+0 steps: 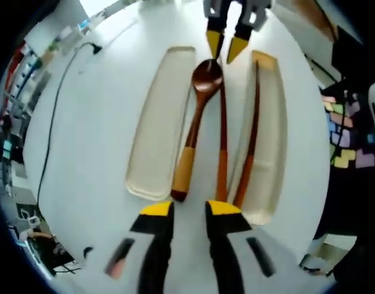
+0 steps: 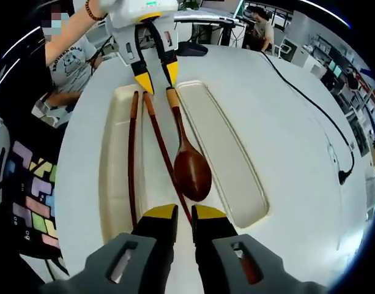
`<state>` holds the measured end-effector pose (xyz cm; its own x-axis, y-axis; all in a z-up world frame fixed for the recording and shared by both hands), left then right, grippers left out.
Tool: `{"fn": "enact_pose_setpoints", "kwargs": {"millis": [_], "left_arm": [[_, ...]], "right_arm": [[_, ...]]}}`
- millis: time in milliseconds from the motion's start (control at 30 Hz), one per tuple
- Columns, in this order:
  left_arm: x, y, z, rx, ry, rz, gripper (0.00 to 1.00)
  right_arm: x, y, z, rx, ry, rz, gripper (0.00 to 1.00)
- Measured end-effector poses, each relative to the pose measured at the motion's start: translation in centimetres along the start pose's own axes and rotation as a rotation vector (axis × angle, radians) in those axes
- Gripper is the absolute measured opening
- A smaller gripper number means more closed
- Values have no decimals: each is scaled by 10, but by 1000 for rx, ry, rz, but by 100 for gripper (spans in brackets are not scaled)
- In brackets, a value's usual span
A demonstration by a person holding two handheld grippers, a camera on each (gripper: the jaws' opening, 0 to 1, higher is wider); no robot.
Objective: Arrange the utensils inside the cutlery case until each visible utensil rests in its matching compartment.
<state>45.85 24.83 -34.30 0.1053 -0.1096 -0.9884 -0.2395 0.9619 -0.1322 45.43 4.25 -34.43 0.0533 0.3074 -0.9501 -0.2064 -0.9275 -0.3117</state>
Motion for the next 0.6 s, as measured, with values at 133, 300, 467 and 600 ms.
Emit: {"fn": "enact_pose_setpoints", "kwargs": {"millis": [133, 300, 467, 600], "left_arm": [[-5, 1, -2, 18, 9, 3, 22], [-8, 1, -2, 31, 5, -5, 23], [-9, -1, 0, 42, 3, -3, 24], [-1, -3, 2, 46, 5, 7, 25]], "right_arm": [[5, 2, -1, 10, -10, -7, 7], [6, 3, -3, 28, 6, -16, 4], [7, 3, -2, 11, 27, -1, 2], [7, 2, 1, -113, 46, -11, 2]]}}
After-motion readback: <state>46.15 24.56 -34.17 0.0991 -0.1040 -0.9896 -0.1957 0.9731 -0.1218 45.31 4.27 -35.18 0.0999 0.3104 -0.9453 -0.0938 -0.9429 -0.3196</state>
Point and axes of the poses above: the point that each gripper's makers call its tool centre point, and the gripper's own axes: x roughly forward along the fingers, z roughly to its left, y roughly out of its underside, the point moved 4 cm from there along -x, roughly backward along the fingers, and after that the axes turned 7 degrees about z, right-handed, at the moved point
